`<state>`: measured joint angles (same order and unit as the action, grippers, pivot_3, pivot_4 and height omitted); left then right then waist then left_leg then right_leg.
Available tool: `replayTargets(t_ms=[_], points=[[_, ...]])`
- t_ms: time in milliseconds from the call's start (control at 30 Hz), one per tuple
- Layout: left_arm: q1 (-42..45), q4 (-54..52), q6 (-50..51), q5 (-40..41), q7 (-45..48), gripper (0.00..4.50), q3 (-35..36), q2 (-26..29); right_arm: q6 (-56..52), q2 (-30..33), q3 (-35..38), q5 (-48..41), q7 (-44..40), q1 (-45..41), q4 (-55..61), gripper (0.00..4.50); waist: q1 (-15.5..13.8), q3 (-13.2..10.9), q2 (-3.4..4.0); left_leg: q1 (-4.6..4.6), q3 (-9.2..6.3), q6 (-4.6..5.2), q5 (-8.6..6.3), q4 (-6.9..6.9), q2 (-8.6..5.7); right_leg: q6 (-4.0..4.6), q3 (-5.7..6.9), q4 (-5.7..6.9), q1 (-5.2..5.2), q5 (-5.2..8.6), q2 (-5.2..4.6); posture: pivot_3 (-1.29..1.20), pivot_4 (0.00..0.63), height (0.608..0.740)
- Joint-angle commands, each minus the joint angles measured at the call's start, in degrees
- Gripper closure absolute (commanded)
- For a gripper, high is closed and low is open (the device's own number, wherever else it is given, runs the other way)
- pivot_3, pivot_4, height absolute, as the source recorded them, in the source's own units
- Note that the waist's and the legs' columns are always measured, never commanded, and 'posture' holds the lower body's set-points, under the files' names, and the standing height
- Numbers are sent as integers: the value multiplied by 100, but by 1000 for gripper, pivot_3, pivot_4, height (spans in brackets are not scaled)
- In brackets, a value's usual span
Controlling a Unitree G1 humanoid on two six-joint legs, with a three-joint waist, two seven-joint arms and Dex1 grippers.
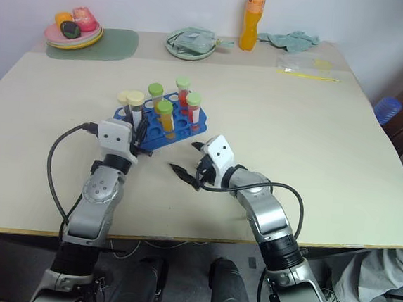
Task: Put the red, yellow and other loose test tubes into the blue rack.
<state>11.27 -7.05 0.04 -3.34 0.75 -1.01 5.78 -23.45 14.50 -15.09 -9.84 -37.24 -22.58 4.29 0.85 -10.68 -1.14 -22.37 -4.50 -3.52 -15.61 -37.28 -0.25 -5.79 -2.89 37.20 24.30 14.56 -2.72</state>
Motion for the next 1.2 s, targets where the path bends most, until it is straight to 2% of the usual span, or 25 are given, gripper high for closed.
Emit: replayTargets(t_ms=[33,367,533,700,867,1033,1200], points=[[92,279,-452,-58,-121,3644,54,-58,11,-50,72,-93,-4,-46,241,0,-5,0,0,0,0,0,0,0,0,0,0,0,0,0,0,0,150,740],[191,1053,-1306,201,-31,3644,126,-199,-21,-36,56,-122,-44,-86,263,0,-14,0,0,-1,0,0,0,-3,-1,0,0,0,-2,0,-1,0,150,740],[-39,586,-1252,516,123,1307,253,-195,-87,31,146,-221,-93,-72,424,0,1,0,0,0,-1,0,0,-3,0,0,0,0,-2,0,-1,0,150,740],[-735,-755,-634,1152,574,1307,545,184,-246,579,473,-542,-581,-51,755,0,4,0,1,0,-2,0,0,0,2,0,0,0,-2,0,0,0,150,740],[-2104,-1989,305,2094,1367,1307,1486,1244,-449,1565,1367,-925,-983,-10,567,0,16,-3,6,2,1,1,-1,3,5,2,-1,-2,-3,2,1,0,150,740],[-3013,-1975,752,2637,1840,1307,2848,2071,-271,2298,2178,-921,-1019,-10,-255,0,4,-4,6,5,5,2,-1,2,6,4,0,-9,-10,3,4,0,150,740],[-3126,-1963,1044,2838,2026,1307,3200,2298,-19,2553,2222,-813,-1182,-18,-698,0,6,-3,6,7,7,3,-2,1,6,4,0,-13,-17,4,3,0,150,740]])
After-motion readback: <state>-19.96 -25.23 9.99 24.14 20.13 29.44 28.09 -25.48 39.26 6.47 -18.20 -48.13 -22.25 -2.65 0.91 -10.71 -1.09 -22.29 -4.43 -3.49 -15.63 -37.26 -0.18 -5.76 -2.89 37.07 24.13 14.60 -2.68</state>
